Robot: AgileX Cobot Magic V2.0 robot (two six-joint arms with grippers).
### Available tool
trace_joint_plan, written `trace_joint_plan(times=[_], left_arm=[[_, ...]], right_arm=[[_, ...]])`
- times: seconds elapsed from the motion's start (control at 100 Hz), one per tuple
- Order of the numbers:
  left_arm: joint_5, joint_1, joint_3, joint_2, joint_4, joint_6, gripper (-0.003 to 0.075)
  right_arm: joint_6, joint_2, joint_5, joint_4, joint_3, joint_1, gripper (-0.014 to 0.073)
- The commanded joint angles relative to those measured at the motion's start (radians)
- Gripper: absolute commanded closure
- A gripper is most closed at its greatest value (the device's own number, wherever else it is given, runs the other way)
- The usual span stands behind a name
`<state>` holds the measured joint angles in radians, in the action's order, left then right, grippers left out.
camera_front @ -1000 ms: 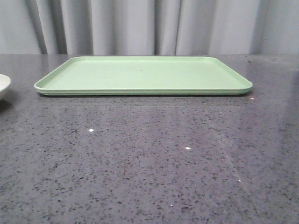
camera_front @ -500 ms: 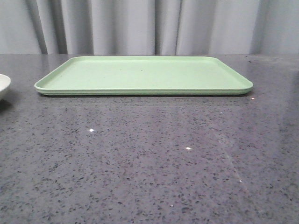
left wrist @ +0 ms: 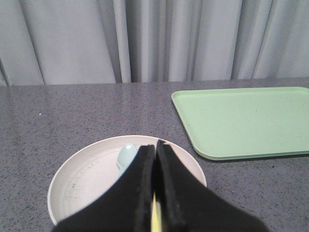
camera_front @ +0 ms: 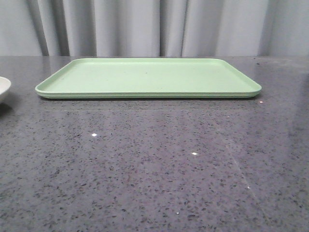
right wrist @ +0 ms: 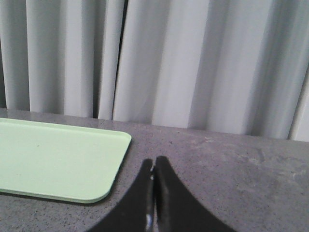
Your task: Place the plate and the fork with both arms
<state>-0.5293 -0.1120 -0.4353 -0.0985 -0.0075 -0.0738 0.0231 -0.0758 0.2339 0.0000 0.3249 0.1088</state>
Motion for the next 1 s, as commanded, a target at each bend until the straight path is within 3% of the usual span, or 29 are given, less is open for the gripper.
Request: trace_joint_plan(times=[0.0,0.27,0.43,0.99], left_arm=[[-0.064,-0.007,-0.147,-0.084,-0.011,-0.011,0.0741],[-0.369,-0.007,-0.504,-0.318,-0.057,-0.011,0.0741],[-0.524,-0.007,-0.608,-0.421,-0.064,-0.011,0.0741],[-0.549,-0.007,-0.606,-0.475,-0.064,-0.011,0.074]], right_arm=[[0.003,-0.086,0.081,0.009,0.145,-0.008,0.0713],[0.003,-0.315,0.447,0.015,0.456,-0.008,0.0713],[0.003,-0.42,0.605,0.066,0.556,-0.008,0.0713],[0.003,-0.478,0.615,0.103,0.567,-0.008,0.0683]])
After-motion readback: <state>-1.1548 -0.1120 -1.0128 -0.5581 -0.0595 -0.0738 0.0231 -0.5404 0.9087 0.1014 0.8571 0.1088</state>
